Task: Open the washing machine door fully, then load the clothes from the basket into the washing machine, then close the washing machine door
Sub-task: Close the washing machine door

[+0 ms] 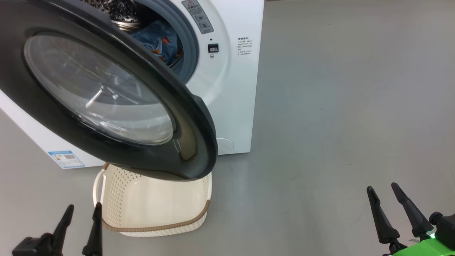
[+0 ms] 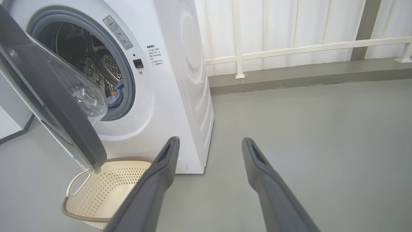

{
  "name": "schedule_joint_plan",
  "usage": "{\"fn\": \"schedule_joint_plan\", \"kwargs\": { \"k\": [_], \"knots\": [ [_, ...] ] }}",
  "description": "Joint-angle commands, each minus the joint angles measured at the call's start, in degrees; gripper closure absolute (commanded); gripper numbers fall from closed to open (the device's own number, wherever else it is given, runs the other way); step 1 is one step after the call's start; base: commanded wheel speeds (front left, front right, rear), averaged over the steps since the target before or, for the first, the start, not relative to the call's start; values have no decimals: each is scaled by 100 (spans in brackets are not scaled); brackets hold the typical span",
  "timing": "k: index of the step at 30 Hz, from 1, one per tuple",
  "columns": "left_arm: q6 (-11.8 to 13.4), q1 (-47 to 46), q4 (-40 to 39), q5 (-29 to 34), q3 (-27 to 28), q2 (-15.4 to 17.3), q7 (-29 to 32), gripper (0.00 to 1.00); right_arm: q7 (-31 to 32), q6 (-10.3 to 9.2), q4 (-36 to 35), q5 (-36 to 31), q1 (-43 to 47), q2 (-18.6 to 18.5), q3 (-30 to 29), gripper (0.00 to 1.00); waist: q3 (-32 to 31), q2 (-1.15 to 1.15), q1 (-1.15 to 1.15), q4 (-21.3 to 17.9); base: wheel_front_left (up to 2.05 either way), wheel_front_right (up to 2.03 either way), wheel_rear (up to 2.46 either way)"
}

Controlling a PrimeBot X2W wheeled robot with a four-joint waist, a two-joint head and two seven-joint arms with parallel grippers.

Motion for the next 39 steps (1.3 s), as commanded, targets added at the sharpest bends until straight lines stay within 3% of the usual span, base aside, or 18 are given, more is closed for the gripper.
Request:
{"fn": "schedule_joint_plan", "kwargs": {
  "k": [1, 16, 17, 18, 20, 21, 32, 39],
  "knots": [
    [-14, -46, -132, 53, 244, 78, -60, 0, -27, 16, -139, 76, 9, -110, 74, 0, 3, 0, 0, 2, 0, 0, 0],
    [-14, -102, -111, 199, 264, -74, -60, 0, -27, 16, -123, 54, -28, 3, 53, 0, 31, 0, 0, 7, 0, 0, 0],
    [-14, -117, -114, 196, 258, -73, -60, 0, -27, 16, -134, 55, -44, 15, 53, 14, 36, 0, 0, 13, 0, 0, 0],
    [-14, -130, -118, 194, 249, -72, -60, 0, -27, 16, -155, 62, -70, 33, 56, 42, 41, 0, 0, 18, 0, 0, 0],
    [-14, -154, -124, 180, 228, -71, -60, 0, -27, 16, -185, 82, -138, 72, 58, 89, 49, 0, 0, 24, 0, 0, 0],
    [-14, -168, -133, 171, 223, -75, -60, 0, -27, 16, -196, 92, -187, 92, 60, 100, 54, 0, 0, 28, 0, 0, 0],
    [-14, -344, -287, 116, 102, -145, -60, 0, -27, 16, -480, 364, -1198, 312, 448, 100, 96, 0, 0, 206, 0, 0, 0],
    [-14, -375, -437, 116, 15, -197, -60, 0, -27, 16, -1041, 437, -2081, 383, 1008, 100, 21, 0, 0, 450, 0, 0, 0]
  ]
}}
